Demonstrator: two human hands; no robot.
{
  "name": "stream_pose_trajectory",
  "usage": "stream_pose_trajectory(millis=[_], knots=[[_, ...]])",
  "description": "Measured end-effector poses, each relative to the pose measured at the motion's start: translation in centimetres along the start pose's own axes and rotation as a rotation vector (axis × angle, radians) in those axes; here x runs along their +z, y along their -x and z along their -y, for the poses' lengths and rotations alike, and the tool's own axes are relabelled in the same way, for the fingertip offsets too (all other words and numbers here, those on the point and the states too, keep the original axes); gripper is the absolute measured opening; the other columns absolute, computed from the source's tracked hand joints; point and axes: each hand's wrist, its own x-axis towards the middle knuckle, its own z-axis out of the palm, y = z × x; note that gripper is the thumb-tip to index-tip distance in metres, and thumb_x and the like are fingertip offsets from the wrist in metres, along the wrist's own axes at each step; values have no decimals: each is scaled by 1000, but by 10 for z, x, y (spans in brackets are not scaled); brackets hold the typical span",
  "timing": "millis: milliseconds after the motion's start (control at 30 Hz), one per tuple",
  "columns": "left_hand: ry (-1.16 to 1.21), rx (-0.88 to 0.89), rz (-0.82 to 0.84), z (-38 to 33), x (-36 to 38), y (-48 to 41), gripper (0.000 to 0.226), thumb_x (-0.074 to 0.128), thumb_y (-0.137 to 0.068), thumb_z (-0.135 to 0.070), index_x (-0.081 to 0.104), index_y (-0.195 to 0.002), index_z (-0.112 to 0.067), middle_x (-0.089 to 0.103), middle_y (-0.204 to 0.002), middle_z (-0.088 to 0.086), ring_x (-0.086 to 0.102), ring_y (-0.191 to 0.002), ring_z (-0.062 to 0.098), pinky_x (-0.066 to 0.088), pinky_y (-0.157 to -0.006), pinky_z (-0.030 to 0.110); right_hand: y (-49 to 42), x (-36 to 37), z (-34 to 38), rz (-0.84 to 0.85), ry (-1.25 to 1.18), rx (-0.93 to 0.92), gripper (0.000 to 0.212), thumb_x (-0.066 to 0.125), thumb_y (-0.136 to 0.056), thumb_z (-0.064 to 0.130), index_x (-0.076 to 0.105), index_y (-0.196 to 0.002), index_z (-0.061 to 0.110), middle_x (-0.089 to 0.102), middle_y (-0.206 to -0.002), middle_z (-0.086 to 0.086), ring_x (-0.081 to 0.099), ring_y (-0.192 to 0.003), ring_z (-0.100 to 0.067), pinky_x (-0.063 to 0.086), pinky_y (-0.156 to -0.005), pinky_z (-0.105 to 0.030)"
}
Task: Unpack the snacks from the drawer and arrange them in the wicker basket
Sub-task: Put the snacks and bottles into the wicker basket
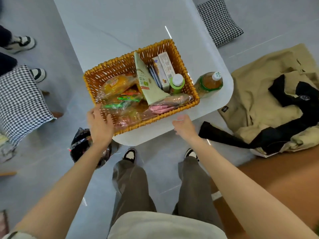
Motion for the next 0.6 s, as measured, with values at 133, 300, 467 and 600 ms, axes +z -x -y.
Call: stream_pose_trajectory(millis=[133, 300, 467, 600], knots=[[133, -160, 20, 36, -17, -55, 55, 46, -100, -24, 26, -150, -13, 28, -151, 17, 29, -138, 31, 26, -111, 41, -5, 78, -2, 19, -157, 150, 51, 52, -97, 22, 36, -143, 6, 49, -123, -10, 57, -108, -29, 53, -89, -38], [448, -394, 474, 64, -17, -134, 66, 52, -97, -37, 19, -152, -21, 36, -150, 10, 51, -123, 31, 51, -92, 43, -16, 165, 20, -107, -603, 233, 46, 51, -100, 24, 32, -139, 12, 58, -127, -17, 69, -85, -30, 60, -65, -37], [401, -292, 562, 83, -2, -158, 42, 55, -97, -24, 42, -135, -13, 56, -131, 8, 62, -106, 28, 54, -72, 34, -25, 193, 28, -299, -637, 221, 33, 47, -99, 12, 35, -130, 12, 58, -119, -22, 70, -80, -38, 60, -52, -40], [386, -266, 598, 90, 3, -163, 42, 56, -96, -20, 42, -135, -13, 57, -130, 9, 62, -106, 28, 54, -73, 33, -26, 197, 35, -401, -592, 227, 28, 44, -98, 12, 38, -125, 12, 57, -122, -21, 69, -83, -40, 57, -47, -37]])
